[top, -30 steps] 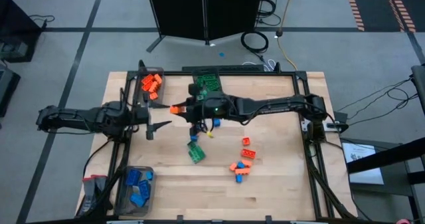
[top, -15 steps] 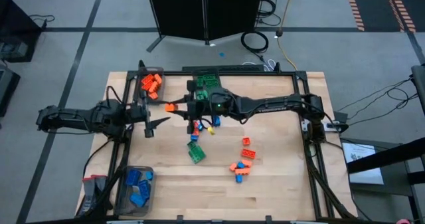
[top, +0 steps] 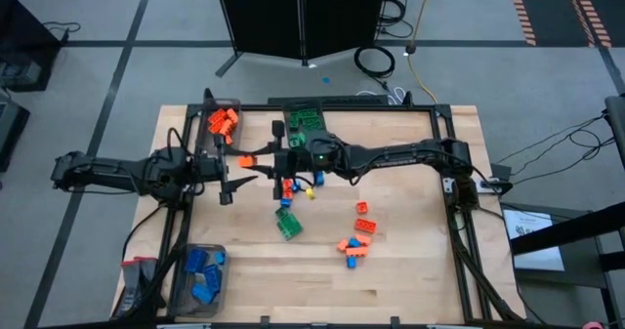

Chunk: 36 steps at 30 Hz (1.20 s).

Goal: Sort blocks
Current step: Put the orange game piece into the top left black transparent bin

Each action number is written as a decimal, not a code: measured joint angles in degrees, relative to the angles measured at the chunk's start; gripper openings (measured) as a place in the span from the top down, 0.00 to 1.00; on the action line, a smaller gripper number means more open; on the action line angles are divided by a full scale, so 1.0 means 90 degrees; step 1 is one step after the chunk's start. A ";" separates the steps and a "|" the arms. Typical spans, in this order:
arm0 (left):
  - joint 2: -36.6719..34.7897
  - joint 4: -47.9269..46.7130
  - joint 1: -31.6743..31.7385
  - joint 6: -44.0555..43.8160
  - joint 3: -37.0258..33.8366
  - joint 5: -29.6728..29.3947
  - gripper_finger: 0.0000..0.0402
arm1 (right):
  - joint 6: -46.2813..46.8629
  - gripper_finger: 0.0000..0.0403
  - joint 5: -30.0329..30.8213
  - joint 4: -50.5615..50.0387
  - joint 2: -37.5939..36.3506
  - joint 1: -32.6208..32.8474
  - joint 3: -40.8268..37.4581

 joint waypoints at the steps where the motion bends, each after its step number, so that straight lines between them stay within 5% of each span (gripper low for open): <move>1: 0.0000 0.0006 0.0001 0.0000 0.0002 -0.0001 0.31 | 0.0000 0.81 -0.0003 -0.0074 0.0002 0.0000 0.0000; 10: -0.0029 0.0139 0.0002 0.0007 0.0002 0.0092 0.34 | 0.0007 0.81 0.0001 -0.0316 0.0002 -0.0002 0.0000; 28: -0.0032 0.0115 0.0002 0.0163 0.0002 -0.0036 0.80 | 0.0183 0.81 -0.0019 -0.0372 0.0002 0.0003 0.0000; 33: -0.0032 0.0100 -0.0005 0.0150 0.0002 -0.0272 0.80 | 0.0192 0.81 -0.0001 -0.0378 0.0002 0.0000 -0.0002; 36: -0.0029 -0.0062 -0.0012 0.0131 0.0007 -0.0735 0.80 | 0.0116 0.72 0.0176 -0.0460 0.0002 -0.0007 -0.0002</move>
